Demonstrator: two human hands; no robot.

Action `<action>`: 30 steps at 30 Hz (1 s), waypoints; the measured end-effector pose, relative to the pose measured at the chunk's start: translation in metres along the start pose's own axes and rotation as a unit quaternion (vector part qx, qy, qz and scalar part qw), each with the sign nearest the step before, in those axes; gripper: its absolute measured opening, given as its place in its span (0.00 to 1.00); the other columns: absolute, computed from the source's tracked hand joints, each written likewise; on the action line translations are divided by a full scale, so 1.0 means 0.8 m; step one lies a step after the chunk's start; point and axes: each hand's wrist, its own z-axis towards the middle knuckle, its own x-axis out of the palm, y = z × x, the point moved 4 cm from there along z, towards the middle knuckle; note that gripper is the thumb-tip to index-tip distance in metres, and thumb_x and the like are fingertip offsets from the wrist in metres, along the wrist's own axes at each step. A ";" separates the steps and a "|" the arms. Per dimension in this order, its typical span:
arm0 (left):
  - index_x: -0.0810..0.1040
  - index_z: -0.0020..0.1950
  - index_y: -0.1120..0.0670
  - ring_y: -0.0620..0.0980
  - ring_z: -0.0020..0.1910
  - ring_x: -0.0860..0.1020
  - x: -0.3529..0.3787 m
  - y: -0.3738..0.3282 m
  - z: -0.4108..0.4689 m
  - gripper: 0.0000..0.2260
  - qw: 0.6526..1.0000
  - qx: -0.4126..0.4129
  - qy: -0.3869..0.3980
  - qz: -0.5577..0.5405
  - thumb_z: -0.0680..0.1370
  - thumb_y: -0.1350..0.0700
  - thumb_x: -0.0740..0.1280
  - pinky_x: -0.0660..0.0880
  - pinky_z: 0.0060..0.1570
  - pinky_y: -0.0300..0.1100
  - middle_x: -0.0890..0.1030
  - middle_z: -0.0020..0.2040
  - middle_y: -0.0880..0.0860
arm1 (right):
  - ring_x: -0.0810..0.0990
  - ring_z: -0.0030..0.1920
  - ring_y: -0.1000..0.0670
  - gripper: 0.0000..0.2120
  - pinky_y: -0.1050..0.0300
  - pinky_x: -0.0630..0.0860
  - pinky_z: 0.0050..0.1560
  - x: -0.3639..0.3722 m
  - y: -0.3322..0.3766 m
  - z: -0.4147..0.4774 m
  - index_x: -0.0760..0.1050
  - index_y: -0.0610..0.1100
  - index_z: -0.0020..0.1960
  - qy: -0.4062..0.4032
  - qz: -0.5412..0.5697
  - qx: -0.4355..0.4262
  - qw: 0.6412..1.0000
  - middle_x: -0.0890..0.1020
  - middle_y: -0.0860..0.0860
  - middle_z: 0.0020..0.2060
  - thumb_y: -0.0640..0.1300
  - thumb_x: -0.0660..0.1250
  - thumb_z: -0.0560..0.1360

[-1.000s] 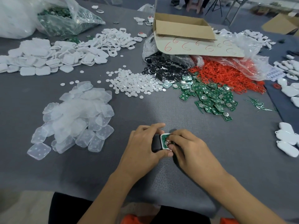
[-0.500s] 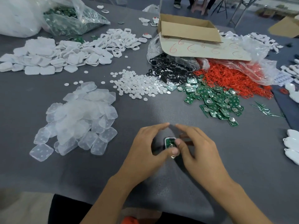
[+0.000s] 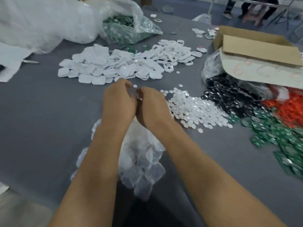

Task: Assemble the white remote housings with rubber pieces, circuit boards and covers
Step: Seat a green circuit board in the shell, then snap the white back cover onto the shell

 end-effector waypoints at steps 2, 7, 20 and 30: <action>0.78 0.51 0.54 0.55 0.57 0.77 0.006 0.019 0.052 0.07 0.999 -0.018 0.008 0.048 0.79 0.65 0.64 0.71 0.57 0.49 0.79 0.53 0.56 | 0.79 0.52 0.46 0.05 0.56 0.69 0.47 0.034 0.005 0.064 0.78 0.43 0.51 0.040 -0.028 0.009 0.999 0.81 0.44 0.49 0.39 0.64 0.78; 0.80 0.60 0.63 0.63 0.60 0.77 0.027 0.055 0.139 0.11 0.986 -0.022 0.034 0.159 0.82 0.64 0.60 0.71 0.59 0.53 0.80 0.60 0.64 | 0.76 0.61 0.42 0.12 0.50 0.74 0.61 0.090 0.007 0.156 0.77 0.45 0.59 0.068 -0.166 -0.033 0.983 0.80 0.44 0.58 0.40 0.66 0.77; 0.86 0.50 0.52 0.43 0.39 0.83 -0.020 0.027 0.051 0.04 0.965 -0.012 0.036 -0.261 0.79 0.60 0.72 0.78 0.38 0.33 0.86 0.42 0.48 | 0.82 0.39 0.49 0.09 0.47 0.81 0.42 -0.010 -0.013 0.054 0.77 0.44 0.46 -0.060 0.244 0.017 0.968 0.81 0.50 0.40 0.37 0.61 0.82; 0.89 0.49 0.50 0.44 0.46 0.84 0.008 -0.040 -0.201 0.17 0.769 -0.107 0.293 -0.558 0.61 0.56 0.81 0.80 0.46 0.35 0.87 0.46 0.51 | 0.86 0.40 0.48 0.10 0.61 0.80 0.41 -0.133 -0.070 -0.216 0.85 0.47 0.53 -0.033 0.502 0.116 0.856 0.87 0.43 0.44 0.42 0.71 0.73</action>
